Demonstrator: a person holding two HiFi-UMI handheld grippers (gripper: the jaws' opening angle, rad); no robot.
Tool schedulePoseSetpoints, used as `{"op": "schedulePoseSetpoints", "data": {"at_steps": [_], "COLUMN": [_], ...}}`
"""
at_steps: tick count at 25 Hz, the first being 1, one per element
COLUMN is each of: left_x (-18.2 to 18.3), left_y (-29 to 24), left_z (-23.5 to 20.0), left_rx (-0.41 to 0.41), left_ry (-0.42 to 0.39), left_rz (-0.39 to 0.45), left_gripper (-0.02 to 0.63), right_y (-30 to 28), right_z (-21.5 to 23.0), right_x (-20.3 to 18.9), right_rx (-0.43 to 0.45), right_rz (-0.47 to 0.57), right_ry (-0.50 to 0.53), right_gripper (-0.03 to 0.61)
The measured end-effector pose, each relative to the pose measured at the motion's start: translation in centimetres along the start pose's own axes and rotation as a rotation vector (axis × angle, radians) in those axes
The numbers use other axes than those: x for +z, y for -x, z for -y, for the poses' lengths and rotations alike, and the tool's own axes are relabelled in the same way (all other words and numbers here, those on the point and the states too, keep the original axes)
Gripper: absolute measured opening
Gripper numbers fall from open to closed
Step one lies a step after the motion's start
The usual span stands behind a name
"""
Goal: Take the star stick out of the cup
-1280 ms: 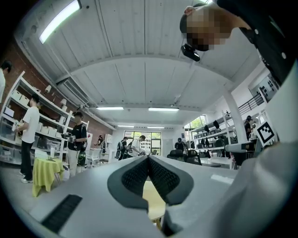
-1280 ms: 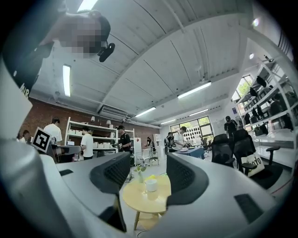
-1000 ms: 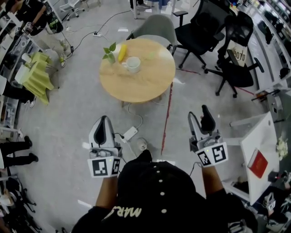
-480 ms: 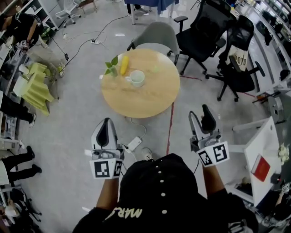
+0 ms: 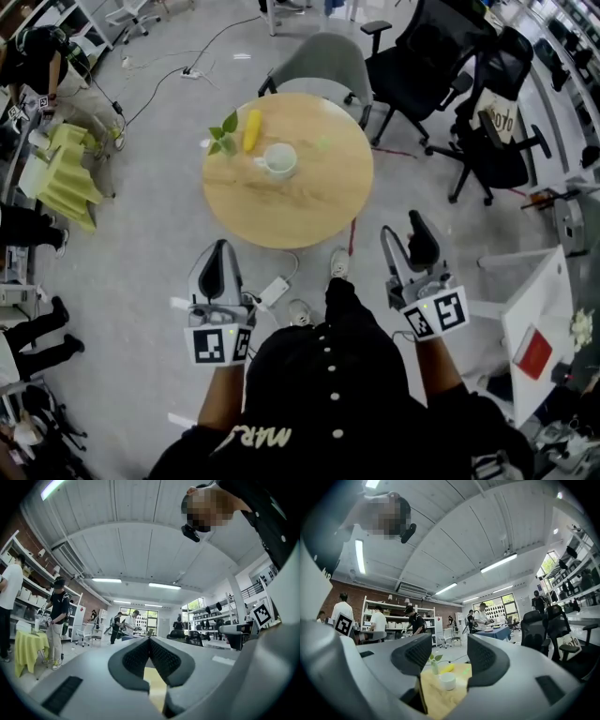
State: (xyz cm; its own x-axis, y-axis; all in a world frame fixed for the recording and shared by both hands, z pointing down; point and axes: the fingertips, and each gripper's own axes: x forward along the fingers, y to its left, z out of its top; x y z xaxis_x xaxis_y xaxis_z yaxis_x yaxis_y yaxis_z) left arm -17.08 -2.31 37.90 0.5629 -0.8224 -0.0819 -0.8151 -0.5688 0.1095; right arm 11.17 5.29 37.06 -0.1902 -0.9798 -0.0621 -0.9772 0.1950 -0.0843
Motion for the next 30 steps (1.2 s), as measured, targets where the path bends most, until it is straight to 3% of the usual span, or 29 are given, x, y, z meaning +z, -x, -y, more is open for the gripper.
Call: {"op": "schedulePoseSetpoints", "data": {"at_steps": [13, 20, 30], "left_x": [2.1, 1.3, 0.1], "left_y": [-13.8, -18.1, -18.1], "left_z": [-0.1, -0.2, -2.4], "left_rx": [0.13, 0.231, 0.343], "left_ry": [-0.053, -0.074, -0.083], "left_rz": [0.076, 0.069, 0.009], "left_gripper": [-0.003, -0.003, -0.003], "right_y": [-12.1, -17.0, -23.0], "right_z": [10.1, 14.3, 12.6], "right_x": [1.3, 0.1, -4.9], "right_rx": [0.154, 0.25, 0.415], "right_rz": [0.004, -0.027, -0.135], "right_ry": [0.023, 0.004, 0.008], "right_gripper": [0.229, 0.229, 0.235]}}
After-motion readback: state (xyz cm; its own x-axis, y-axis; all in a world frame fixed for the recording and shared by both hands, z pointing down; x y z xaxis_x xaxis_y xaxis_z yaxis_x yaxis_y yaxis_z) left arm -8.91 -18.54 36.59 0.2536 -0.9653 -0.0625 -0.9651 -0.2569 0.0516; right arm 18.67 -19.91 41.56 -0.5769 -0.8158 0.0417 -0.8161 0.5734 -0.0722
